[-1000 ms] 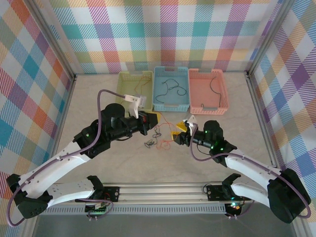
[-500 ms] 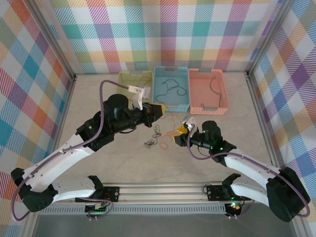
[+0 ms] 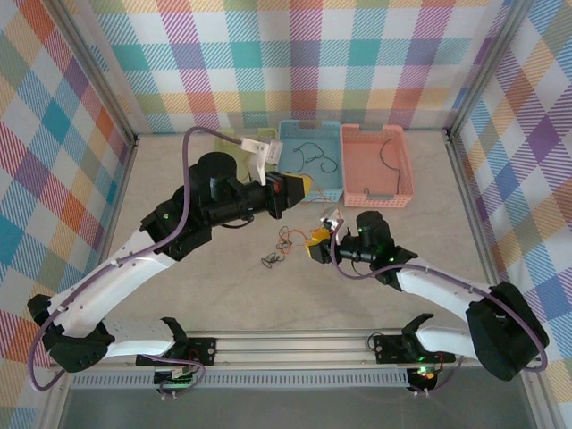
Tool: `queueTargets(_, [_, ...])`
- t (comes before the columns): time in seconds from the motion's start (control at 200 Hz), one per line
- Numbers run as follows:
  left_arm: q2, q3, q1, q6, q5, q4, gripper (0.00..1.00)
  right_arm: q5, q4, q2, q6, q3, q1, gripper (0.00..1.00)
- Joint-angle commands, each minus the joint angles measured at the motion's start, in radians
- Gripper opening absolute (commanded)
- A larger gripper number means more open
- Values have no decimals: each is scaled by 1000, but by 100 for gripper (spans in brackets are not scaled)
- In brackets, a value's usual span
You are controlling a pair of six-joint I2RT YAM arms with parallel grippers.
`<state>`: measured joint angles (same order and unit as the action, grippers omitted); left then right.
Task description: Untangle the cables
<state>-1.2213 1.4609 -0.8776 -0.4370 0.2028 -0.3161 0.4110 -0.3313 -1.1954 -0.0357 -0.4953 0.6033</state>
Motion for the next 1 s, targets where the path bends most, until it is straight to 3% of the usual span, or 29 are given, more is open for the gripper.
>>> queueTargets(0.0, [-7,45,-3,18,36,-13,0,27,-8,-15,22,-35,4,41])
queueTargets(0.305, [-18,44,-3,11,40,-5,0,64,-21,-22,26,-35,4,40])
queueTargets(0.57, [-23,38,-4,8,45,-5,0,92,-63,-42,5,-40,4,47])
queueTargets(0.995, [-31,38,-4,1,58,2,0,95,-68,-85,-31,-74,4,45])
